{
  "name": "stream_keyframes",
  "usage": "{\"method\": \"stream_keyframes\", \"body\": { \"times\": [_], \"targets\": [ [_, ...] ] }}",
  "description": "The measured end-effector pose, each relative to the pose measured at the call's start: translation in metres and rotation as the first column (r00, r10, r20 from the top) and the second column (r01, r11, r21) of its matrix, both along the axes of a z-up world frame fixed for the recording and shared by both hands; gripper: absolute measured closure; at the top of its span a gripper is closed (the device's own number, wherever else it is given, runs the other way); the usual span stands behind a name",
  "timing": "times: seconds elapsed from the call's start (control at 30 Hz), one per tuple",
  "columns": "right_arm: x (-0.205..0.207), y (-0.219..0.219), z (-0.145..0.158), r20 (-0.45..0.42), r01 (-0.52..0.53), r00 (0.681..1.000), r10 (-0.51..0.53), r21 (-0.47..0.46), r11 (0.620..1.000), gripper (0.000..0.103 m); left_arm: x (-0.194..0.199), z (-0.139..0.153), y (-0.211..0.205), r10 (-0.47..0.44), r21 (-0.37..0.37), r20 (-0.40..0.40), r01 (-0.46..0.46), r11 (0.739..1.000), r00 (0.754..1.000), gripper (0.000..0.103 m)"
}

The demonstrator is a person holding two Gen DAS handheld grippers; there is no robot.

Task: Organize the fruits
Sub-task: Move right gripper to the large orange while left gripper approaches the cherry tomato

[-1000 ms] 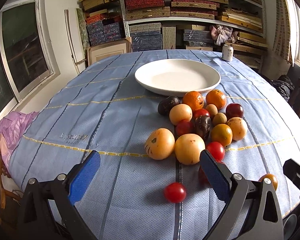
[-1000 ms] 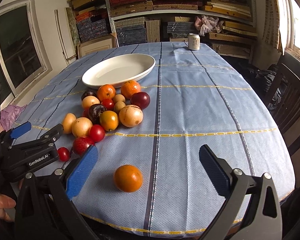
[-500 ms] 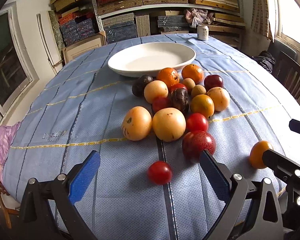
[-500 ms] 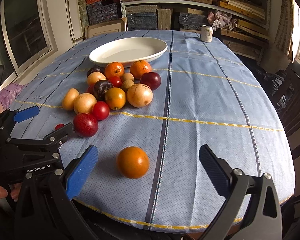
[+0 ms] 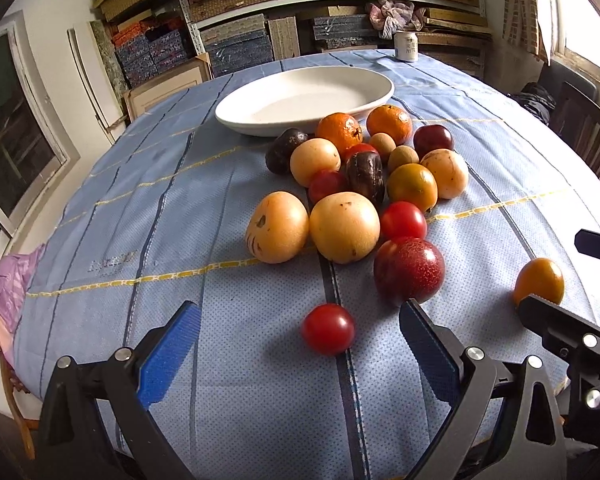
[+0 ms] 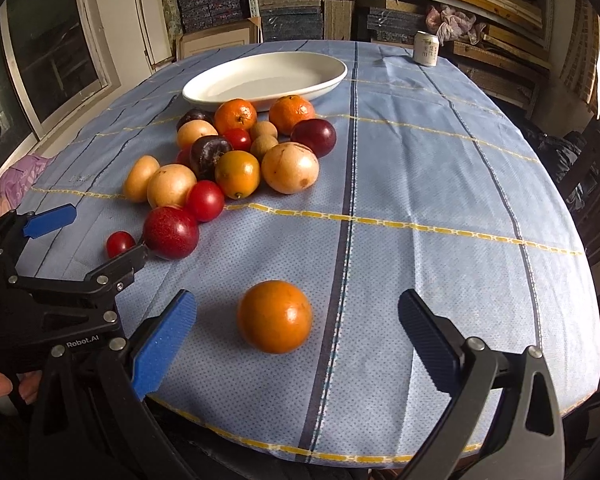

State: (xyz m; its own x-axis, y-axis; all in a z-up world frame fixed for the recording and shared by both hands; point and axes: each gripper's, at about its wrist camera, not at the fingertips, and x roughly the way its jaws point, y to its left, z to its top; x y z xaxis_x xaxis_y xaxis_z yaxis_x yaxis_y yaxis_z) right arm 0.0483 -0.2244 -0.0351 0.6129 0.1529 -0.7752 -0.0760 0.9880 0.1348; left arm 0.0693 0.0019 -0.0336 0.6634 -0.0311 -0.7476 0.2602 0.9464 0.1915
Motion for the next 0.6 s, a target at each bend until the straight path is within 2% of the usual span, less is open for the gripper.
{"method": "stream_keyframes", "body": {
  "times": [0.17, 0.3, 0.43, 0.6],
  "targets": [
    [-0.001, 0.001, 0.002, 0.009, 0.009, 1.000, -0.009, -0.012, 1.000, 0.004, 0.001, 0.000, 0.010, 0.037, -0.016, 0.003, -0.036, 0.999, 0.999, 0.003],
    [-0.002, -0.005, 0.003, 0.014, 0.039, 0.999, -0.039, -0.003, 0.999, 0.004, -0.001, -0.006, 0.007, 0.005, -0.004, -0.017, -0.005, 1.000, 1.000, 0.003],
    [-0.003, -0.002, 0.004, 0.018, 0.020, 1.000, -0.020, -0.014, 1.000, 0.004, 0.000, -0.010, 0.004, -0.008, 0.012, -0.026, 0.009, 1.000, 1.000, 0.003],
    [-0.003, 0.003, -0.003, -0.016, -0.009, 1.000, 0.009, -0.031, 0.999, 0.004, 0.003, -0.011, 0.007, 0.007, 0.007, -0.022, -0.007, 1.000, 1.000, 0.003]
  ]
}}
